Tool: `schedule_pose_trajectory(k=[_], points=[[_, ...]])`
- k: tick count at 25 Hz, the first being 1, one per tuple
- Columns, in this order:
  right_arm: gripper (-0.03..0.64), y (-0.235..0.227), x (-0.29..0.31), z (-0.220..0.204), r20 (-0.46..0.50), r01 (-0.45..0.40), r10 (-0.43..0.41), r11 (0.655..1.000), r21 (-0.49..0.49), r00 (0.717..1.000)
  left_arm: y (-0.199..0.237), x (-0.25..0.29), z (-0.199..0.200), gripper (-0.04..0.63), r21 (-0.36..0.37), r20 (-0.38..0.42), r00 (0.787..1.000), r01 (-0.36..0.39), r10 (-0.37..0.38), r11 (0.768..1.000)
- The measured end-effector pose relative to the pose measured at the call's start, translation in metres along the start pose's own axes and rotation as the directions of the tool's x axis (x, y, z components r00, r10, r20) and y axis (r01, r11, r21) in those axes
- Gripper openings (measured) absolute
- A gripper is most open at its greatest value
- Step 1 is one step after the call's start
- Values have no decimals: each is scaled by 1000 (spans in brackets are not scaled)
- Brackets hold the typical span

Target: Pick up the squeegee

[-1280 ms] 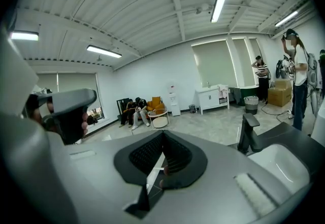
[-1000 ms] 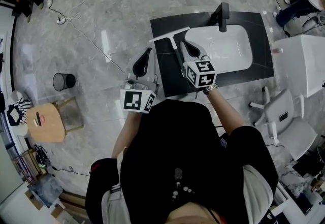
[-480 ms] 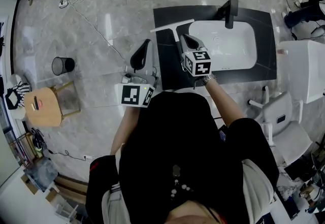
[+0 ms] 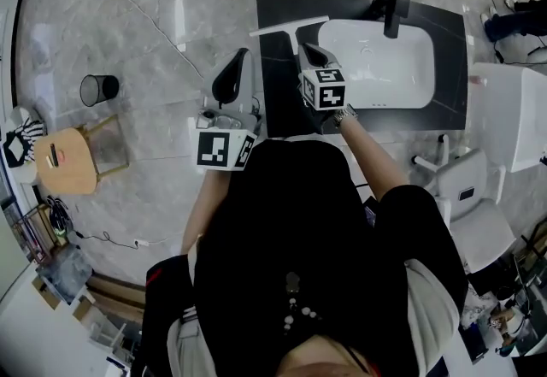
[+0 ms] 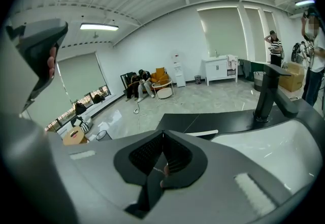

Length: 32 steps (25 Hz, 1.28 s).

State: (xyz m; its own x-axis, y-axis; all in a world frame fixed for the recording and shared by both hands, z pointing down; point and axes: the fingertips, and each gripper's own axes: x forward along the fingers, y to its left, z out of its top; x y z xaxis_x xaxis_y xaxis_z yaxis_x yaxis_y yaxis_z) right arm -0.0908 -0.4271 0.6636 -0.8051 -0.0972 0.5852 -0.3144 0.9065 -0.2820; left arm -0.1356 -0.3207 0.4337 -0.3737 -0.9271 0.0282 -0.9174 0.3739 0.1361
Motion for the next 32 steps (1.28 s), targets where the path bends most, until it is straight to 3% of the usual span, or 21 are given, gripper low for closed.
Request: schedule_pose_trajectory(k=[17, 32], points=[[138, -7, 40, -60, -180, -21, 25, 999, 27, 983, 5, 9, -34, 0, -51, -87, 996, -17, 13, 999], [140, -17, 68, -83, -253, 17, -8, 999, 34, 967, 5, 9, -59, 0, -86, -135, 991, -29, 17, 996]])
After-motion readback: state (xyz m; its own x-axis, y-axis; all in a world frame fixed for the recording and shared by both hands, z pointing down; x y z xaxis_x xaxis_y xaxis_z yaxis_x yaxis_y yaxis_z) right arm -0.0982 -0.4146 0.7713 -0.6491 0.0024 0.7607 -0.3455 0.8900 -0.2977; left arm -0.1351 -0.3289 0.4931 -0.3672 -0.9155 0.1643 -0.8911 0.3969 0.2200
